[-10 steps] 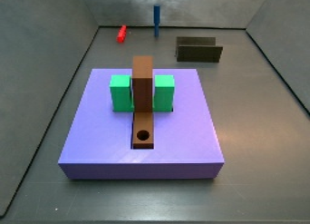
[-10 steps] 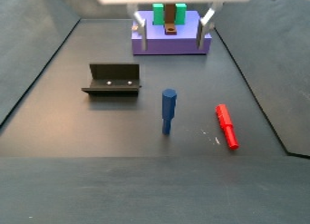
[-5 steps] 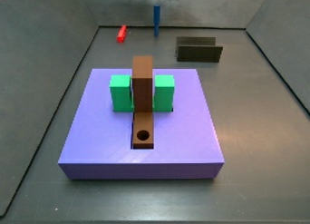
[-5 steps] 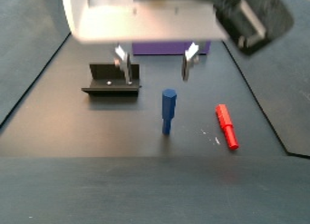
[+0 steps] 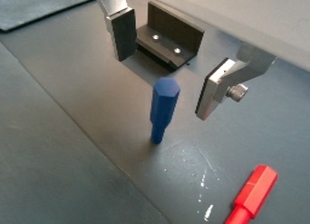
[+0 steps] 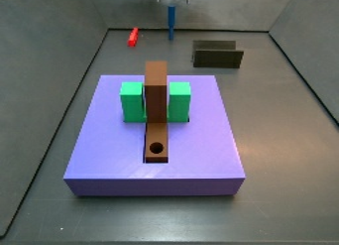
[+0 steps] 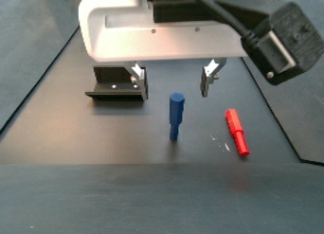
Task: Pick up the blue object. Move up. Move to above the board. Insert the blue object.
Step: Pick up the blue object.
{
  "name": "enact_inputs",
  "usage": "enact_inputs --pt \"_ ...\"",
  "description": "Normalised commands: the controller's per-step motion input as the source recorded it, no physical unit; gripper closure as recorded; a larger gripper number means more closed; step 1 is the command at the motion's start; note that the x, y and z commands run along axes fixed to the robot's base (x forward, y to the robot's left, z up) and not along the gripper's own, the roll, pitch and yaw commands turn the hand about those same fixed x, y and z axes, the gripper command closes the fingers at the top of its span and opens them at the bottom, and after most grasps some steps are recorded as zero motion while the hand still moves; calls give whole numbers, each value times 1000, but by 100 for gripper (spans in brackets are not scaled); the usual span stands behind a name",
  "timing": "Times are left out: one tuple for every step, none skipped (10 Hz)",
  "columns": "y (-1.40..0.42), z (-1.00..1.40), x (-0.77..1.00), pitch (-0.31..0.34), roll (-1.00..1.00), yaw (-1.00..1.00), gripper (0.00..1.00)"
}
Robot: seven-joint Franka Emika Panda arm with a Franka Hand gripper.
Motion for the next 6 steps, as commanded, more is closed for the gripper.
enact_inputs --pt "0 -314 6 -19 -84 -29 0" --pt "0 -346 0 -16 -67 -46 0" --pt "0 -326 0 -11 -77 -49 0" --pt "0 -334 0 -14 -63 -51 0" --pt "9 -314 0 -9 -51 -37 0" --pt "57 -94 0 0 -64 -29 0"
